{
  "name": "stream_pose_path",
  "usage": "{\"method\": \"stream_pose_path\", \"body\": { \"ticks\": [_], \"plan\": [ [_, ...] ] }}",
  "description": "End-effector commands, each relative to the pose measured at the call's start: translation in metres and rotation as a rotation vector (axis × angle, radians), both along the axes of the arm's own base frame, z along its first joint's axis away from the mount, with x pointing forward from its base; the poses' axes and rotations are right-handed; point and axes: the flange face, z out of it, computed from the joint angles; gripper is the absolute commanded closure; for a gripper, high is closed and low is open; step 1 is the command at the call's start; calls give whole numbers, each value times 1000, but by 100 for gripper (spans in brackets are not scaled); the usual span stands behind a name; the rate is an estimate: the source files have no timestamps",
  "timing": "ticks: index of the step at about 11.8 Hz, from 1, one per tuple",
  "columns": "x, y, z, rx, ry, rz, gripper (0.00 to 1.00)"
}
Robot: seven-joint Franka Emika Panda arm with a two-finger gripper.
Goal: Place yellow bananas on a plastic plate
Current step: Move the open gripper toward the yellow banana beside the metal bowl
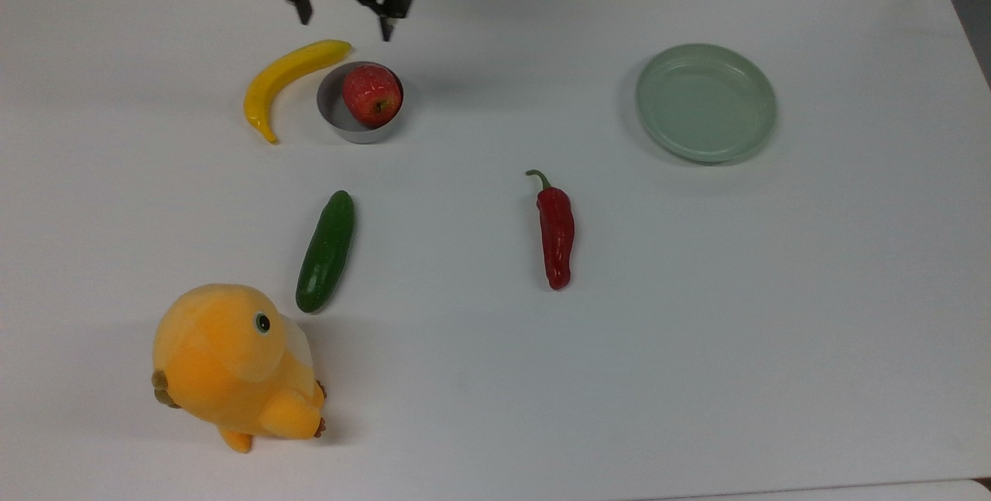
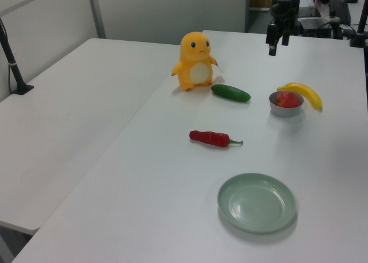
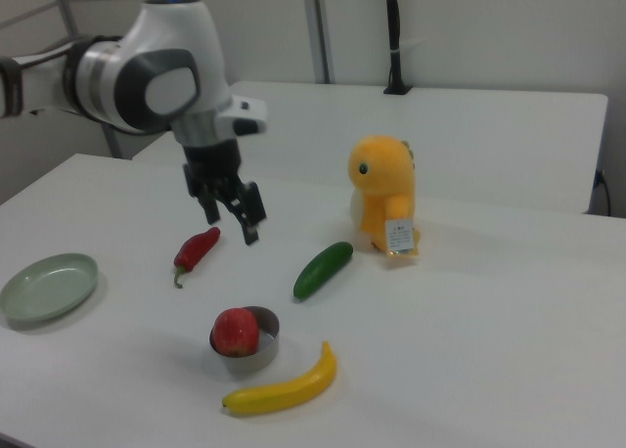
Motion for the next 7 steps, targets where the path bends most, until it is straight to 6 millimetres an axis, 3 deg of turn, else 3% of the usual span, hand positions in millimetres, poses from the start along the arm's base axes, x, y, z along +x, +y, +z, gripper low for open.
{"method": "stream_pose_path", "body": {
  "ticks": [1, 4, 6, 7],
  "plan": [
    [-27, -51, -29, -15, 49, -71, 0],
    [-49, -85, -87, -60, 60, -109, 0],
    [-59, -112, -116, -81, 4, -143, 0],
    [-63, -135, -122, -85, -7, -166, 0]
  ]
}}
